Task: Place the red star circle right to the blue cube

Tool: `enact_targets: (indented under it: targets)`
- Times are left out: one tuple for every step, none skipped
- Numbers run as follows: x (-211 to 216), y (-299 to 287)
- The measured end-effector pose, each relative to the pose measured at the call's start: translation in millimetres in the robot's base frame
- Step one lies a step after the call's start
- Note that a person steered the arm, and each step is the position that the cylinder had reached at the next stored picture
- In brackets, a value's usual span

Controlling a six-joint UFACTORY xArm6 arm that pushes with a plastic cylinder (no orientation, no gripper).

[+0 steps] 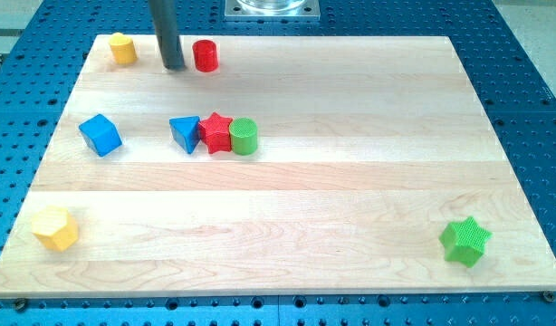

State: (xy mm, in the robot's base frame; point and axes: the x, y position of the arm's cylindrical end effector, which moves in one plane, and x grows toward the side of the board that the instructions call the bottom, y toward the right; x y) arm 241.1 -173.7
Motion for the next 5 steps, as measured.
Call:
enact_targets:
  targets:
    - [-17, 50]
    - [16, 82]
    - [40, 107]
    - [43, 153]
    - [75, 142]
